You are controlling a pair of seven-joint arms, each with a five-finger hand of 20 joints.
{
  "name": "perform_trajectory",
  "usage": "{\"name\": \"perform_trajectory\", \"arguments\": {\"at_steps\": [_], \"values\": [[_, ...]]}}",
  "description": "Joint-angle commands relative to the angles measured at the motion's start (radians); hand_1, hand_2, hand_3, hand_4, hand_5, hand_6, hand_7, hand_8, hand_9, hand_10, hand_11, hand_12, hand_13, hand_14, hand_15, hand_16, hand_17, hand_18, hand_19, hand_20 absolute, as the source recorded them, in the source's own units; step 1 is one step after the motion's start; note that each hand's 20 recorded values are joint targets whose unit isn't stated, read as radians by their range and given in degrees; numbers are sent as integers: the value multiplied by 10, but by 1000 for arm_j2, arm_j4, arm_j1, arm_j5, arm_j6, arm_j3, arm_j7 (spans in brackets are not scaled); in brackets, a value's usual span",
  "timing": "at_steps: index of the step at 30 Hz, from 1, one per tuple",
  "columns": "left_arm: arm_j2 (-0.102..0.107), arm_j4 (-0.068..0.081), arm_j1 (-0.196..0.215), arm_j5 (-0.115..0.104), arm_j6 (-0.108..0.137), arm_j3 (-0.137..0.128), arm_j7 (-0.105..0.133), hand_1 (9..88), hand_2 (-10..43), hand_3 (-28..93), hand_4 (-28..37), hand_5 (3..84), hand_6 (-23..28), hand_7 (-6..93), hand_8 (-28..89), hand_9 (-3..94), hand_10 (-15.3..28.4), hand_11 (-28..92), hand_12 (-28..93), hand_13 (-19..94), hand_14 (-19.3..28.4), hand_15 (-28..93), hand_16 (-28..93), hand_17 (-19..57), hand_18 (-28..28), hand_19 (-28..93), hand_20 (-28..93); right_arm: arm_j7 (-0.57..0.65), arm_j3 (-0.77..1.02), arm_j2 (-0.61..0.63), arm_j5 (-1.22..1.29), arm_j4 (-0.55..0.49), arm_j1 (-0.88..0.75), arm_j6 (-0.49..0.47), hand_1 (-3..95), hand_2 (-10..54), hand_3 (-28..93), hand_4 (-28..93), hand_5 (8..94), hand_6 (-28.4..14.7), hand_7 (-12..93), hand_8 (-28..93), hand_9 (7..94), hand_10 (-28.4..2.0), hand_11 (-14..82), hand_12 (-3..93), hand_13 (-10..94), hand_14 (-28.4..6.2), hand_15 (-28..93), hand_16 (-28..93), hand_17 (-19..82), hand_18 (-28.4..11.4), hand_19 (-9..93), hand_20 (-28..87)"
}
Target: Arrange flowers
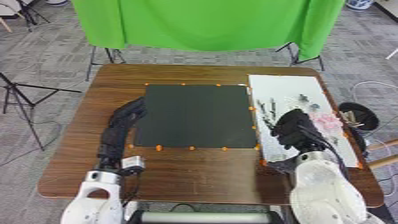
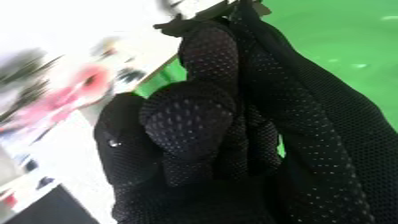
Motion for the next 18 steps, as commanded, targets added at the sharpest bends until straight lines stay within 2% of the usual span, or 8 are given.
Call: {"name": "perform_trajectory", "arguments": {"at_steps": [1,3,5,6,7,8,12,18], "values": [[145,71,6,-48,106,-99,9,260,-52,700,-201,449,25,144,-70,399,127,170,107,343,165,177,3,56,109,128,136,-33,-129,6,84,35,238,6,561,-95,638,226,769,-49,292,258,886,-113,246,552,937,-15,555,343,699,-71,910,410],[162,83,12,-54,125,-111,8,257,-52,702,-204,451,24,147,-70,400,126,171,107,344,165,177,2,56,108,128,136,-38,-181,4,102,54,299,9,561,-95,637,227,769,-49,292,257,886,-113,246,552,937,-15,557,341,699,-71,910,409],[169,105,16,-42,126,-123,14,256,-53,704,-208,453,24,150,-72,403,126,173,107,345,164,179,2,56,108,128,135,-47,-225,-8,150,72,354,8,561,-95,637,229,769,-49,293,257,886,-114,246,551,937,-15,557,340,699,-71,910,409],[178,114,18,-60,136,-121,19,256,-54,705,-210,455,24,152,-73,403,126,174,106,346,164,180,2,57,108,127,135,-52,-243,-19,176,81,378,2,560,-95,637,230,769,-50,292,257,886,-113,246,551,937,-15,558,339,699,-71,910,409],[178,122,21,-63,139,-124,18,256,-56,707,-210,457,24,154,-73,404,125,174,106,346,164,180,2,57,107,126,135,-56,-270,-25,182,91,404,-1,560,-95,637,231,769,-50,293,257,887,-112,245,551,937,-14,558,338,700,-71,910,408],[189,121,27,-70,167,-112,22,257,-56,708,-211,458,24,155,-74,405,125,175,106,346,164,180,1,58,107,125,135,-64,-297,-31,191,103,429,1,560,-95,637,231,769,-49,293,257,887,-113,245,551,937,-14,558,338,701,-71,910,408],[188,150,28,-81,190,-105,25,258,-66,714,-214,460,22,163,-76,406,125,176,105,350,161,180,0,59,106,123,135,-77,-393,-53,232,146,516,4,560,-95,636,233,769,-49,294,256,887,-113,246,552,937,-14,559,335,702,-70,910,406],[194,158,45,-123,233,-94,45,264,-77,716,-216,466,23,170,-81,411,125,180,104,355,160,183,-1,61,105,120,135,-97,-487,-100,269,208,616,13,560,-95,634,237,769,-50,296,254,888,-113,247,549,937,-14,561,333,703,-70,910,405]]}}
